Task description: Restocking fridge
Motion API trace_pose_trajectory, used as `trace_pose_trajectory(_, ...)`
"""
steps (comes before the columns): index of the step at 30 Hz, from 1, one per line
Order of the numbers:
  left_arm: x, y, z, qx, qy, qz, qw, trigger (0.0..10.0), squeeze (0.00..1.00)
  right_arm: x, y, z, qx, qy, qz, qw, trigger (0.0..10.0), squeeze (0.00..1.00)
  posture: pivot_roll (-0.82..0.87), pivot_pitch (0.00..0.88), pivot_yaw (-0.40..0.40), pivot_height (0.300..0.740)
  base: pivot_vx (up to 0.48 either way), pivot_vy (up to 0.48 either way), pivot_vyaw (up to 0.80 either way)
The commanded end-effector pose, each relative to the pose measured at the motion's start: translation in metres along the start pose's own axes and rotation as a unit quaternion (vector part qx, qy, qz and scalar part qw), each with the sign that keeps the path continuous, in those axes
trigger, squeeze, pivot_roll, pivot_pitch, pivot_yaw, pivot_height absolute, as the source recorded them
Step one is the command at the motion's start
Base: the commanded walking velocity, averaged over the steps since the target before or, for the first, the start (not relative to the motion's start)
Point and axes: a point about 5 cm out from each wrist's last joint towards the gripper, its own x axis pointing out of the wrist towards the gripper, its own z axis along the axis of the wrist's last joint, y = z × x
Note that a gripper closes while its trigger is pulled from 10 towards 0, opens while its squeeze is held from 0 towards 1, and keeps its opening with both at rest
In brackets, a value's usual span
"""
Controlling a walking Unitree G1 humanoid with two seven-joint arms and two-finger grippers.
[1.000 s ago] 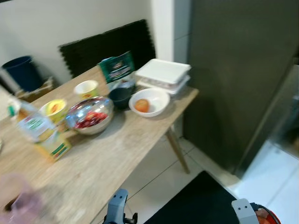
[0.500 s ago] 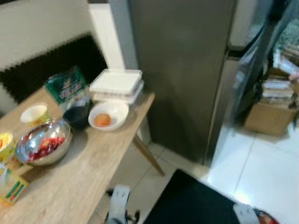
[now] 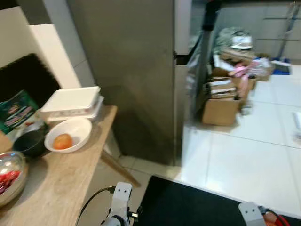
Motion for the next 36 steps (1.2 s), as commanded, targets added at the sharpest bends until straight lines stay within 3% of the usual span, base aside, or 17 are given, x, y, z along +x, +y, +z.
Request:
trace_pose_trajectory(1, -0.001, -0.002, -0.005, 0.005, 0.008, -0.004, 1.000, 10.0, 0.00, 0.000, 0.004, -0.001, -0.004, 0.006, 0.011, 1.000, 10.0, 0.00, -0.10, 0.058, 0.094, 0.740, 0.000, 0.000, 0.00)
trace_pose_trajectory(9, 0.000, 0.000, -0.001, -0.020, -0.004, 0.008, 1.000, 10.0, 0.00, 0.000, 0.004, -0.001, -0.003, 0.003, 0.010, 1.000, 10.0, 0.00, -0.10, 0.059, 0.084, 0.740, 0.000, -0.077, 0.00)
trace_pose_trajectory(26, 0.003, 0.001, 0.008, -0.018, -0.009, 0.009, 1.000, 10.0, 0.00, 0.002, -0.004, 0.012, -0.001, -0.012, 0.002, 1.000, 10.0, 0.00, -0.11, 0.089, 0.085, 0.740, 0.000, -0.326, 0.00)
trace_pose_trajectory(36, 0.005, 0.001, 0.015, -0.027, -0.020, 0.017, 0.999, 10.0, 0.00, 0.004, -0.003, 0.025, -0.005, -0.030, 0.005, 1.000, 10.0, 0.00, -0.11, 0.094, 0.085, 0.740, 0.000, 0.000, 0.00)
